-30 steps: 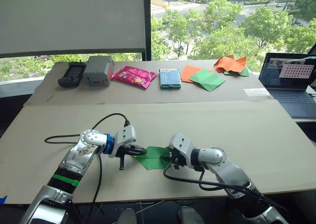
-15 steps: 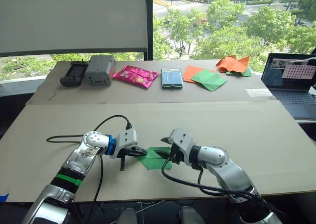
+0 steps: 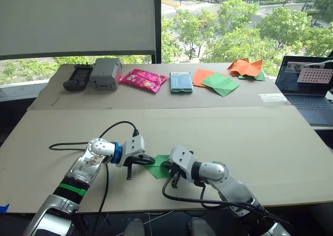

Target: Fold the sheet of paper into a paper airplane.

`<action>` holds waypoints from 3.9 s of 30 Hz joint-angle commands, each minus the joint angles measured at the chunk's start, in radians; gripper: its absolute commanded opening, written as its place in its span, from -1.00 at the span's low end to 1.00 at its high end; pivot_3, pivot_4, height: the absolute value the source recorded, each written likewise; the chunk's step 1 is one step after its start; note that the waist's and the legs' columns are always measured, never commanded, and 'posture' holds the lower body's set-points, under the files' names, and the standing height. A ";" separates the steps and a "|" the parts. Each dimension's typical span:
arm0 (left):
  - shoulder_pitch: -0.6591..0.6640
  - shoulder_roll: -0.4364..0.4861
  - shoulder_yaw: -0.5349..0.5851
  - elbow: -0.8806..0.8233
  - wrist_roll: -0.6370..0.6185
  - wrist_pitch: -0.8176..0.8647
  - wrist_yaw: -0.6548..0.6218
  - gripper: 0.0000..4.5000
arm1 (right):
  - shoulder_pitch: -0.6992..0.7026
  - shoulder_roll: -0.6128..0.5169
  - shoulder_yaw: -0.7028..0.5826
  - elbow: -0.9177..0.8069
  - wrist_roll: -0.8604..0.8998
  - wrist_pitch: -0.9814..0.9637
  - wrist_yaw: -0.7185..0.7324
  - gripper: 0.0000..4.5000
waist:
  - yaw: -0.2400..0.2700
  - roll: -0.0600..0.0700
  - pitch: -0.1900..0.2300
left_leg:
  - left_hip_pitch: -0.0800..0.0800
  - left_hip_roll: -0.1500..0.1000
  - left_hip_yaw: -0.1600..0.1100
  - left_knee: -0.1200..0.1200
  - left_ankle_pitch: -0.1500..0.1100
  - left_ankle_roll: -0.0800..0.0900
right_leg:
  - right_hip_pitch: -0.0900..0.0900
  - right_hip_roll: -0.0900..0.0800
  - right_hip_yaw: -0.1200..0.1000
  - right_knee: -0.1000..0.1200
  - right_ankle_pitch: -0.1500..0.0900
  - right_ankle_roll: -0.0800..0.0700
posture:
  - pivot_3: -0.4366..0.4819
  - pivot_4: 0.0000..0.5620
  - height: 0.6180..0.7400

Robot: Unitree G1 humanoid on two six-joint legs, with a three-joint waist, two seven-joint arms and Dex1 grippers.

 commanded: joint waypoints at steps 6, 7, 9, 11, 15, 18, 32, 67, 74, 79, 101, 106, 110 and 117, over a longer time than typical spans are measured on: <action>0.016 0.015 -0.012 0.000 0.029 0.002 0.006 -1.00 | 0.020 -0.009 0.020 0.042 -0.033 -0.002 -0.011 -0.98 | -0.001 0.000 0.000 | 0.000 0.000 0.000 0.000 0.000 0.000 | 0.000 0.000 0.000 0.000 0.000 0.000 | -0.05 -0.47 0.64; 0.015 0.014 -0.012 0.001 0.029 0.003 0.007 -1.00 | 0.024 -0.014 0.026 0.048 -0.040 0.003 -0.011 -0.98 | -0.001 0.001 -0.001 | 0.000 0.000 0.000 0.000 0.000 0.000 | 0.000 0.000 0.000 0.000 0.000 0.000 | -0.05 -0.47 0.64; 0.015 0.014 -0.012 0.001 0.030 0.002 0.008 -1.00 | 0.038 -0.020 0.028 0.059 -0.045 0.019 -0.018 -0.98 | -0.001 0.001 -0.001 | 0.001 0.000 0.000 0.000 0.000 0.000 | 0.000 0.000 0.000 0.000 0.000 0.000 | -0.05 -0.47 0.64; 0.015 0.015 -0.011 0.001 0.029 0.002 0.007 -1.00 | 0.054 -0.028 0.022 0.069 -0.051 0.024 -0.029 -0.98 | 0.000 0.001 -0.002 | 0.001 0.000 0.000 0.000 0.000 0.000 | 0.000 0.000 0.000 0.000 0.000 0.000 | -0.05 -0.47 0.64; 0.014 0.016 -0.010 0.001 0.030 0.001 0.005 -1.00 | 0.086 -0.048 -0.003 0.064 -0.047 0.034 -0.041 -0.98 | 0.005 0.002 -0.003 | 0.001 0.000 0.000 0.000 0.000 0.000 | 0.001 0.000 0.000 -0.001 0.000 0.000 | -0.05 -0.47 0.64; 0.014 0.017 -0.010 0.002 0.030 0.000 0.003 -1.00 | 0.111 -0.063 -0.026 0.050 -0.037 0.049 -0.050 -0.98 | 0.016 0.003 -0.004 | 0.001 0.000 0.000 0.000 0.000 0.000 | 0.002 0.000 0.000 -0.004 0.000 0.000 | -0.05 -0.47 0.64; 0.006 0.019 -0.010 0.008 0.032 -0.005 -0.001 -1.00 | 0.233 -0.138 -0.115 -0.036 -0.009 0.098 -0.064 -0.98 | 0.027 0.001 -0.006 | 0.000 0.000 0.001 0.001 -0.001 -0.001 | 0.002 -0.002 0.000 -0.006 0.000 0.000 | -0.05 -0.47 0.64; -0.012 0.012 -0.013 0.004 0.045 -0.013 -0.009 -1.00 | 0.132 -0.035 -0.095 -0.055 0.039 0.097 -0.105 -0.98 | 0.021 0.001 -0.003 | -0.004 -0.001 0.001 0.000 -0.001 -0.001 | -0.002 -0.002 -0.001 -0.006 -0.001 0.000 | -0.05 -0.47 0.64; -0.012 -0.025 -0.010 -0.129 -0.038 0.087 -0.041 -1.00 | 0.126 -0.020 -0.100 -0.018 0.024 0.158 -0.133 -0.98 | 0.020 0.000 -0.002 | -0.003 0.000 0.001 0.000 -0.001 -0.001 | -0.003 -0.001 -0.001 -0.006 -0.001 0.000 | -0.05 -0.47 0.64; -0.015 -0.069 -0.044 -0.094 0.001 0.073 -0.011 -1.00 | 0.118 -0.012 -0.094 -0.025 0.026 0.168 -0.136 -0.98 | 0.019 0.000 -0.003 | -0.003 0.000 0.000 0.000 -0.001 -0.001 | -0.002 -0.001 -0.001 -0.006 -0.001 0.000 | -0.05 -0.47 0.64; -0.018 -0.081 0.003 -0.102 -0.097 0.183 0.003 -1.00 | 0.121 -0.004 -0.086 -0.052 0.034 0.209 -0.146 -0.98 | 0.017 -0.001 -0.004 | -0.002 0.000 0.000 0.000 -0.001 -0.001 | -0.002 -0.001 -0.001 -0.006 -0.001 0.000 | -0.05 -0.47 0.64; -0.003 -0.065 -0.039 -0.067 -0.025 0.120 0.008 -1.00 | 0.123 -0.007 -0.088 -0.061 0.035 0.217 -0.145 -0.98 | 0.018 -0.001 -0.004 | -0.002 0.000 0.000 0.000 -0.001 -0.001 | -0.002 -0.001 -0.001 -0.006 -0.001 0.000 | -0.05 -0.47 0.64; -0.011 -0.059 -0.055 -0.023 0.014 0.100 0.022 -1.00 | 0.131 -0.013 -0.096 -0.078 0.038 0.230 -0.146 -0.98 | 0.019 -0.001 -0.005 | -0.002 0.000 0.000 0.000 -0.001 -0.001 | -0.002 -0.001 -0.001 -0.006 -0.001 0.000 | -0.05 -0.47 0.64; 0.001 -0.064 -0.037 -0.055 -0.038 0.122 -0.012 -1.00 | 0.150 -0.017 -0.094 -0.100 0.039 0.242 -0.148 -0.98 | 0.020 -0.001 -0.005 | -0.002 0.000 0.000 0.000 -0.001 -0.001 | -0.002 -0.001 -0.001 -0.006 -0.001 0.000 | -0.05 -0.47 0.64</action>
